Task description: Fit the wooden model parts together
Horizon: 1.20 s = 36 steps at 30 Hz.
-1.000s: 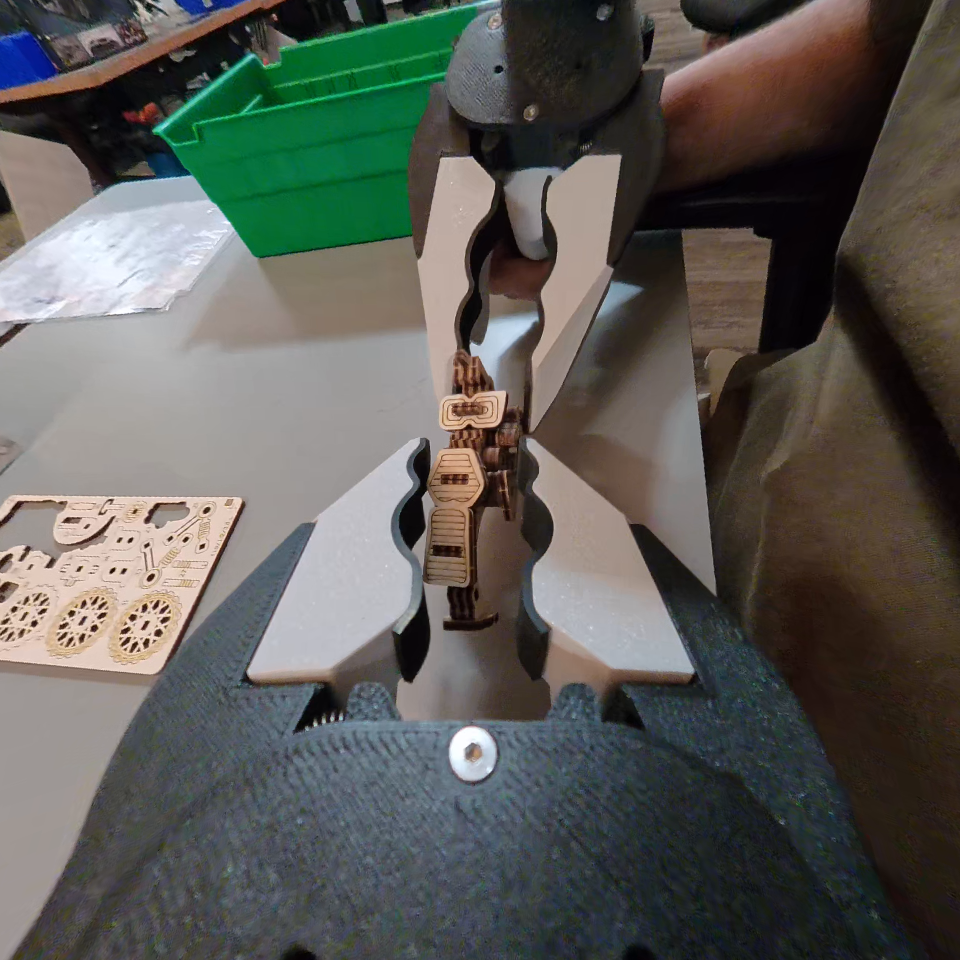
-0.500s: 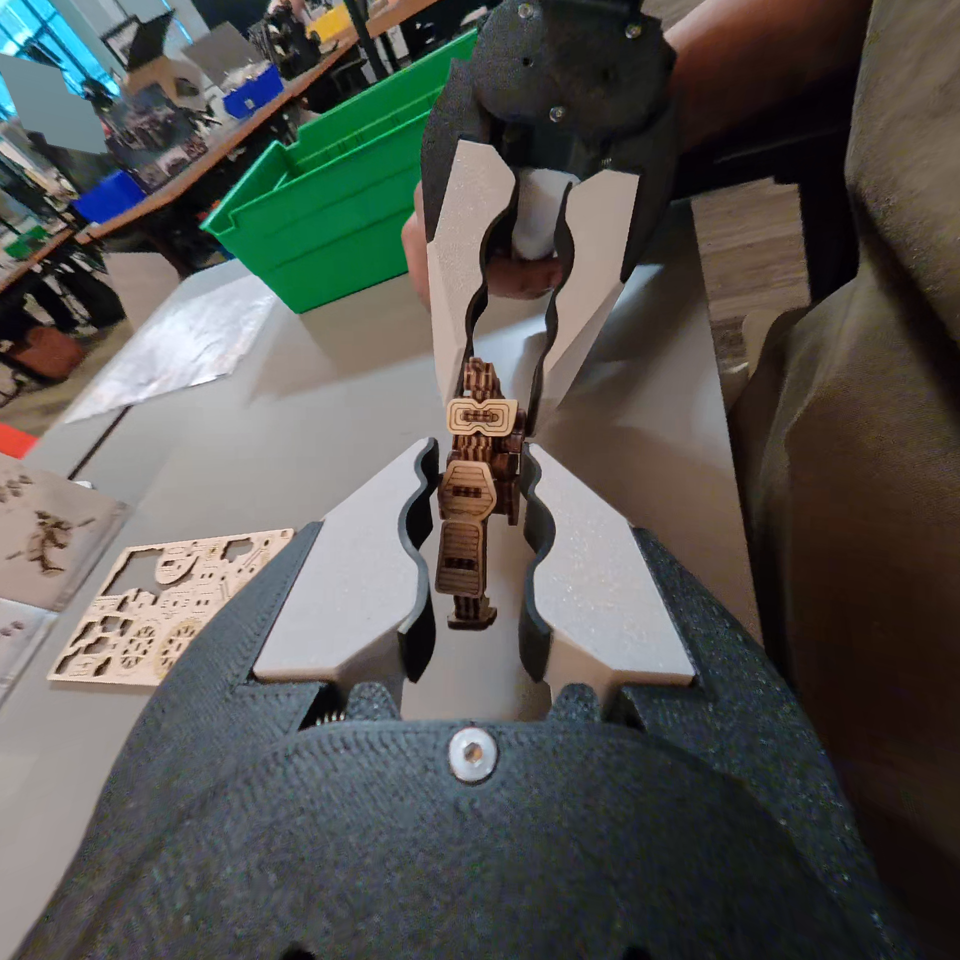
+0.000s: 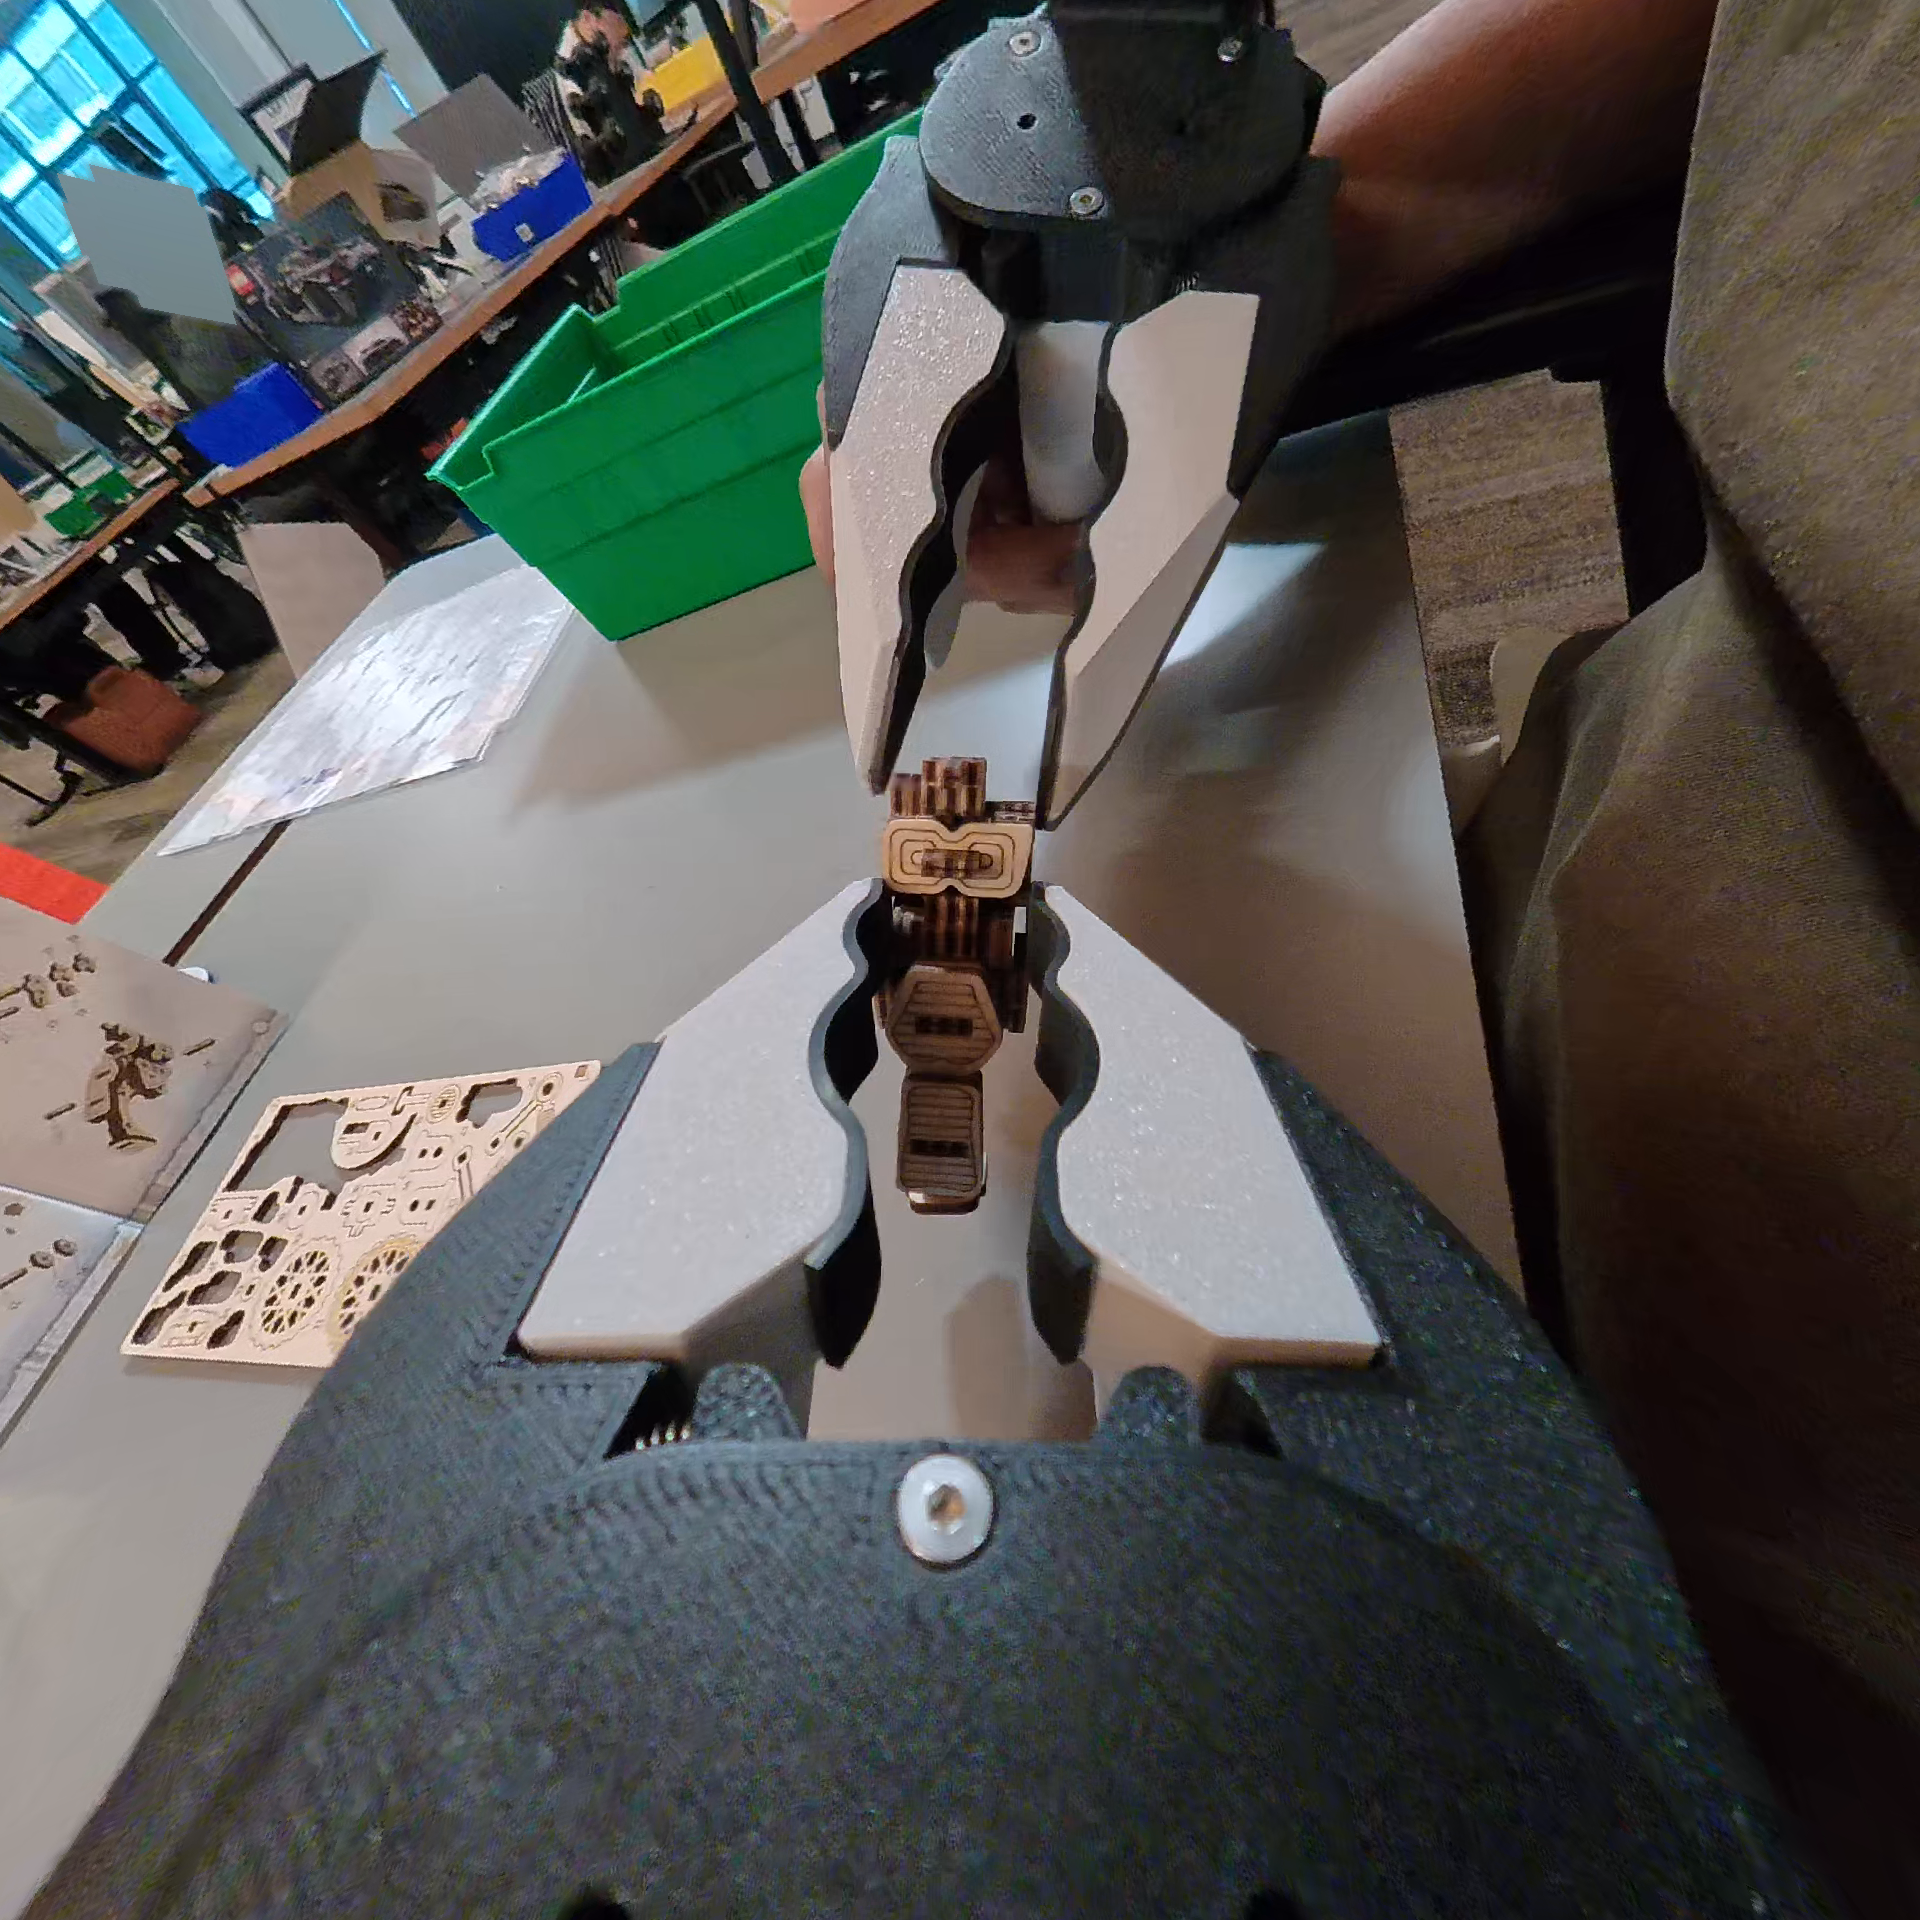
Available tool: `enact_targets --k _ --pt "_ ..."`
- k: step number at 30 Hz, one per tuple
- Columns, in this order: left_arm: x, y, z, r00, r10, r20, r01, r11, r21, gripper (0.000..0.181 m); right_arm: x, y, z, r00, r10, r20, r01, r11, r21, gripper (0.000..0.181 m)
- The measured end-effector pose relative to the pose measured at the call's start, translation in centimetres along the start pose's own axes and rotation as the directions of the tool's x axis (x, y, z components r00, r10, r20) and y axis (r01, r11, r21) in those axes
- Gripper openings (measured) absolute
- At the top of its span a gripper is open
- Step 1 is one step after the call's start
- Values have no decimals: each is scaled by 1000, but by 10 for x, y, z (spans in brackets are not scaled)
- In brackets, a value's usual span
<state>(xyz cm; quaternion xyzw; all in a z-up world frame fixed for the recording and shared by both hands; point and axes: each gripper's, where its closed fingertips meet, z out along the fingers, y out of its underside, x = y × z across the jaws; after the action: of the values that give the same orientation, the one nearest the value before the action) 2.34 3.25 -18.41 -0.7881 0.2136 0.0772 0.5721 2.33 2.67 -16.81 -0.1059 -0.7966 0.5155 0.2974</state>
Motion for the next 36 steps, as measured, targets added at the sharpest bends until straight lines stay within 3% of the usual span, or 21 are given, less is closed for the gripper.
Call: enact_targets --k 36 --pt "11 -1 0 998 -1 -66 -1 999 -32 21 -13 2 0 989 82 120 -77 996 -44 22"
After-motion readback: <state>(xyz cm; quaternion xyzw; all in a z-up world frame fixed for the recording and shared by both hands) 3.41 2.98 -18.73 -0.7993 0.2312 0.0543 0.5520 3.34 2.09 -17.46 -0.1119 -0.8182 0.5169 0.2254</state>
